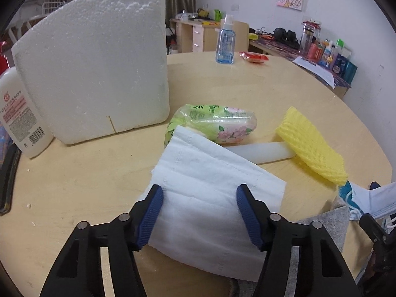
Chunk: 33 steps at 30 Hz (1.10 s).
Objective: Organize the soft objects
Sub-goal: 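Grasp the white napkin with the left tool while the right tool grasps the blue mask, then lift the white napkin with the left tool while the right tool lifts the blue mask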
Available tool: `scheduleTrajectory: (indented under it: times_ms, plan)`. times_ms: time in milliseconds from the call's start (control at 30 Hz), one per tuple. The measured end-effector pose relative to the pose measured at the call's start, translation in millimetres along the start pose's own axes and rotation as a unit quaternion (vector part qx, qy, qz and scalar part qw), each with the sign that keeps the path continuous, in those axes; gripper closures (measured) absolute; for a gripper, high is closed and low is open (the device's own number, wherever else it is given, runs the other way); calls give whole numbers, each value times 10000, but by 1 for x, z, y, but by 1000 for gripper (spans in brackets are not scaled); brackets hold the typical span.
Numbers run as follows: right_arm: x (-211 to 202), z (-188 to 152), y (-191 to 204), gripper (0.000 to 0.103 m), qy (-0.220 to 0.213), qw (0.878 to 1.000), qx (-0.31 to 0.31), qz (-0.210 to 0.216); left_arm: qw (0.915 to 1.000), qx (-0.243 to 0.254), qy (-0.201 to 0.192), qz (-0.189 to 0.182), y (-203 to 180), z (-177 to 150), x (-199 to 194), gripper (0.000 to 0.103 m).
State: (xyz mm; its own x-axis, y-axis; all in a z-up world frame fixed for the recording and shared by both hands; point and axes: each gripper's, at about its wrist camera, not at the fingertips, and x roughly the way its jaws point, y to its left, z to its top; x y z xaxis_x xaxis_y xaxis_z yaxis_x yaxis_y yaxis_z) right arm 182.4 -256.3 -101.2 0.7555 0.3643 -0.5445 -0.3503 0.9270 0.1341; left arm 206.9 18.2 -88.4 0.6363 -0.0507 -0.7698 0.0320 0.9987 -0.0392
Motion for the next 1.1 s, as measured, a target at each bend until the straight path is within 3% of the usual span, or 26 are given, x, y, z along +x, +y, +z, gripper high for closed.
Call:
scheduleTrajectory:
  times_ms: [233,300,467,533,567,700,1100]
  plan:
    - [1,1,1,6,11,10000,-46,-9,9997,213,-7,88,-3,2,1,66]
    - [0,2,2,21,1,9999,-57,-95,9996,263,-16,41,-4,2,1,75]
    - [-2,1,2,37,29,9998,-82,-205,9997,221,-30,-37,-3,4,2,93]
    - [-4,1,2,46,3,9997,-90,-246,9997,184,-70,-174,-1,4,0,93]
    - [-5,1,3,55,2,9996,-116,-260,9995,166,-129,-216,0,4,-2,94]
    - [-4,-1,8,65,53,9992,-257,-290,9981,237,-429,-382,-1,4,-15,95]
    - [-4,2,9,80,134,9993,-247,-266,9889,204,-1265,-755,-3,9,-56,96]
